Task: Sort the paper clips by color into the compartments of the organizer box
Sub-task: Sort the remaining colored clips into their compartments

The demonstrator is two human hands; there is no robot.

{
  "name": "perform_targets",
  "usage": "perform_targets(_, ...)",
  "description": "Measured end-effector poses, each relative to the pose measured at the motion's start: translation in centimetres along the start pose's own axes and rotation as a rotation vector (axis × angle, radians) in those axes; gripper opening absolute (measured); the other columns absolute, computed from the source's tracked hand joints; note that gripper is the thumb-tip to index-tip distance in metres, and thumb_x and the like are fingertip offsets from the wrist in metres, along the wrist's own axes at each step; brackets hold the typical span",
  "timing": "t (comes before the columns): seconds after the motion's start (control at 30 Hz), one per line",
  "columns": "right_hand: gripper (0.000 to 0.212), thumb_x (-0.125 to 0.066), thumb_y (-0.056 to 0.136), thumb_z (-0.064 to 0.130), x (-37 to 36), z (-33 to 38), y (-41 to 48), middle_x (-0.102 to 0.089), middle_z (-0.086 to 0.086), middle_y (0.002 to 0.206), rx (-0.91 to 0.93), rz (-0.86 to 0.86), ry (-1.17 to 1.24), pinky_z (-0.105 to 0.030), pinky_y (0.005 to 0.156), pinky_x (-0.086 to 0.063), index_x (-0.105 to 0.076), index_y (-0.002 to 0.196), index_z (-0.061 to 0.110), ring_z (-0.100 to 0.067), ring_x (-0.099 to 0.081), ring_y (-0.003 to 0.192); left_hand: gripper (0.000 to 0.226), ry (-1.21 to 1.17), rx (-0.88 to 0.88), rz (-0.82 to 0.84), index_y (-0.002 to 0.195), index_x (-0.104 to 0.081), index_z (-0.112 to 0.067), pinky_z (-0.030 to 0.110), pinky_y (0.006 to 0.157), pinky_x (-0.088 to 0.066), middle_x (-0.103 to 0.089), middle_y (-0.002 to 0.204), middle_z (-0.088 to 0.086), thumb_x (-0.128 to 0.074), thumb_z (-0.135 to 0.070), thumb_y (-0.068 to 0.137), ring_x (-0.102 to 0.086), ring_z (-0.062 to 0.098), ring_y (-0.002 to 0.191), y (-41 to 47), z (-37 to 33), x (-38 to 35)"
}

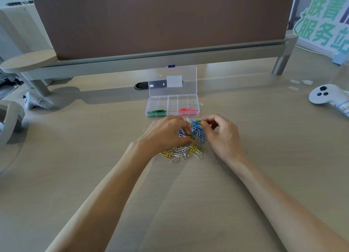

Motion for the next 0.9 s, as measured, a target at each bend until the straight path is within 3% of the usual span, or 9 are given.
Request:
perform_targets(0.17, 0.009, -0.061, 0.091, 0.018, -0.06, -0.07, 0.05, -0.058, 0.02, 0.071, -0.003, -0.017, -0.006, -0.007, 0.06, -0.036, -0.066, 0.084, 0.021, 0.001, -0.055, 0.07, 0.015, -0.002, -0.022, 0.02, 0.101, -0.069, -0.032, 0.035, 0.079, -0.051, -0.061, 0.099, -0.021, -0.067, -0.031, 0.087, -0.052, 0.001, 0.093, 0.2, -0.2, -0.14)
perform_targets(0.3, 0.009, -0.061, 0.091, 0.018, -0.09, -0.11, 0.04, -0.058, 0.019, 0.071, -0.005, -0.012, 0.002, -0.006, 0.059, -0.035, -0.067, 0.085, 0.019, 0.002, -0.054, 0.069, 0.012, -0.04, 0.043, 0.007, 0.094, -0.07, -0.034, 0.035, 0.078, -0.051, -0.065, 0.096, -0.02, -0.067, -0.026, 0.086, -0.058, 0.004, 0.09, 0.28, 0.33, -0.31)
perform_targets(0.5, 0.01, -0.061, 0.091, 0.017, -0.07, 0.06, -0.02, -0.058, 0.02, 0.071, 0.008, -0.007, 0.001, -0.006, 0.059, -0.036, -0.065, 0.083, 0.021, 0.003, -0.054, 0.071, 0.016, -0.09, 0.102, -0.013, 0.097, -0.07, -0.035, 0.021, 0.066, -0.044, -0.059, 0.087, -0.023, -0.062, -0.023, 0.09, -0.053, -0.001, 0.077, 0.24, 0.64, -0.18)
perform_targets(0.73, 0.009, -0.061, 0.091, 0.017, -0.14, -0.09, 0.04, -0.06, 0.019, 0.074, 0.01, -0.006, -0.012, -0.007, 0.061, -0.037, -0.067, 0.085, 0.019, 0.0, -0.055, 0.071, 0.016, -0.058, 0.083, -0.079, 0.102, -0.069, -0.031, 0.031, 0.076, -0.051, -0.066, 0.103, -0.017, -0.059, -0.022, 0.092, -0.059, 0.007, 0.095, 0.03, 0.58, 0.08)
perform_targets(0.9, 0.009, -0.061, 0.091, 0.017, -0.2, -0.07, 0.15, -0.06, 0.019, 0.073, 0.009, -0.007, -0.025, -0.007, 0.06, -0.037, -0.069, 0.086, 0.018, 0.0, -0.055, 0.071, 0.016, 0.037, 0.004, -0.158, 0.107, -0.066, -0.029, 0.025, 0.067, -0.038, -0.059, 0.111, -0.012, -0.058, -0.028, 0.093, -0.051, 0.007, 0.103, -0.25, 0.48, -0.03)
Point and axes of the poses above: each hand's wrist, its own y-axis towards the middle knuckle, its own x-axis out of the back of the hand, z = x × y, the point moved 3 cm from there along y, towards the middle knuckle
